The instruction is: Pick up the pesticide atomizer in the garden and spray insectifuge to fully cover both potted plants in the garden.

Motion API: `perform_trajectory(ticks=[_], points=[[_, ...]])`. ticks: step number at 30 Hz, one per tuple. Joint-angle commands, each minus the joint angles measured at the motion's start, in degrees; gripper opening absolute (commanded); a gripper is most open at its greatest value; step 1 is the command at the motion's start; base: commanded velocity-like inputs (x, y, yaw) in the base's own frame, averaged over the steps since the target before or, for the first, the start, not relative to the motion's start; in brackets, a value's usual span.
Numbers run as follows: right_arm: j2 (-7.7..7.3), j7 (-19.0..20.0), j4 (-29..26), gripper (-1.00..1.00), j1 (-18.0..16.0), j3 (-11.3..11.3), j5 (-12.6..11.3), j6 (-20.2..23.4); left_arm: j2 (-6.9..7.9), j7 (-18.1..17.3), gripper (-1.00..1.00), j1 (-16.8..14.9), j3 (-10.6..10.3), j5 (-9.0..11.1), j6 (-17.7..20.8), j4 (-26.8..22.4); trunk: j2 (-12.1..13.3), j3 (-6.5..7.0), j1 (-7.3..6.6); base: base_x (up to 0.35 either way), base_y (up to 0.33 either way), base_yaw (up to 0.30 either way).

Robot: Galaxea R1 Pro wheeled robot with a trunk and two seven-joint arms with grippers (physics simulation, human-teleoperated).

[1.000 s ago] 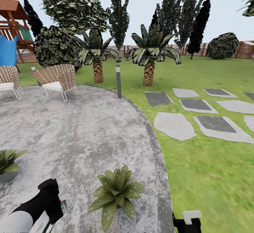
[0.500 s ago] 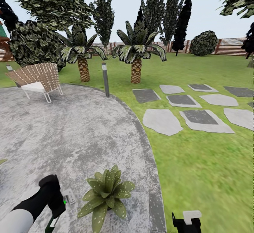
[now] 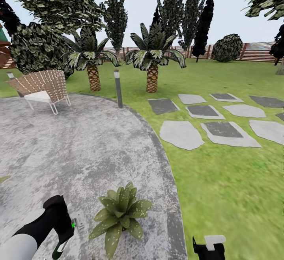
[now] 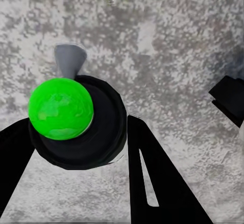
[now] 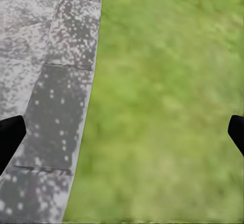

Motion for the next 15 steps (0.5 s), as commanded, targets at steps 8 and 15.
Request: perform_trajectory(ticks=[8,15], points=[[0.02,-0.2,0.1,1.0,0.0,-0.4,0.6,-0.2,-0.03,-0.3,-1.0,-0.1,-0.1,0.1,0.6,-0.1,0.0,0.31,-0.04,-0.219,0.24,-0.201],[0.02,-0.2,0.1,1.0,0.0,-0.4,0.6,-0.2,-1.03,-0.3,-1.0,-0.2,-0.2,0.0,0.6,-0.1,0.0,0.66,-0.04,0.148,0.243,-0.223]])
